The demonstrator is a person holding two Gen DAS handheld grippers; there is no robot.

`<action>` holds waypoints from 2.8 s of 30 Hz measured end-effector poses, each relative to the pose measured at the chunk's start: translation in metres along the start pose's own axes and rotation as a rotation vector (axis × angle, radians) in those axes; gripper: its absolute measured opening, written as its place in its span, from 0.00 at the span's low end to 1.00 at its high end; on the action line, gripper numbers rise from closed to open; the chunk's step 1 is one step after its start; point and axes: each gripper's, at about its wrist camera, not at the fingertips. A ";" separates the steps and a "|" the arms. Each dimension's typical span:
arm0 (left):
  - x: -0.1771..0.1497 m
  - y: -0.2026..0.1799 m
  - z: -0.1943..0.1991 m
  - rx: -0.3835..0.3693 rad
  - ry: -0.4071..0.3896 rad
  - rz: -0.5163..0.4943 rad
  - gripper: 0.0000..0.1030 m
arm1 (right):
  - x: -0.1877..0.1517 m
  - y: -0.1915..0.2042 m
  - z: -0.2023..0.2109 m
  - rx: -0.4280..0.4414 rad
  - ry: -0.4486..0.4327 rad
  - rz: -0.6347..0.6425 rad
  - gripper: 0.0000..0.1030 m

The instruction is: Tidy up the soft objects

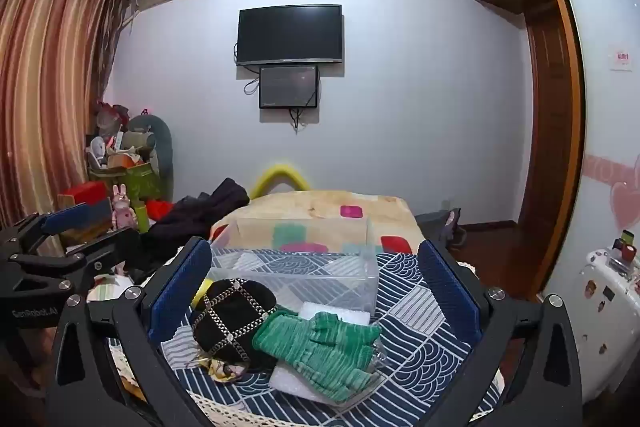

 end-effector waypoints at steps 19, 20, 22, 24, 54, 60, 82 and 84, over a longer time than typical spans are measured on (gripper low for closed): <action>0.001 -0.002 0.005 -0.010 -0.032 0.010 1.00 | 0.005 0.000 0.009 0.008 -0.015 -0.014 1.00; 0.001 -0.002 0.005 -0.009 -0.032 0.011 1.00 | 0.004 0.000 0.009 0.008 -0.017 -0.014 1.00; 0.001 -0.002 0.005 -0.011 -0.033 0.012 1.00 | 0.004 -0.001 0.009 0.008 -0.021 -0.013 1.00; 0.001 -0.003 0.006 -0.010 -0.036 0.012 1.00 | 0.005 0.000 0.009 0.006 -0.025 -0.013 1.00; 0.002 -0.006 0.012 -0.026 -0.047 0.009 1.00 | 0.009 0.003 0.015 0.016 -0.040 -0.014 1.00; 0.001 -0.006 0.013 -0.025 -0.049 0.009 1.00 | 0.009 0.003 0.016 0.019 -0.044 -0.016 1.00; 0.001 -0.007 0.013 -0.027 -0.050 0.009 1.00 | 0.009 0.002 0.016 0.017 -0.044 -0.016 1.00; 0.001 -0.007 0.013 -0.027 -0.049 0.010 1.00 | 0.009 0.002 0.016 0.018 -0.045 -0.017 1.00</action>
Point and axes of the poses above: each gripper's, at about its wrist camera, not at the fingertips, and z roughly against the way its jaws point, y to its left, x to its top, and after that the axes turned 8 degrees about z, right-handed
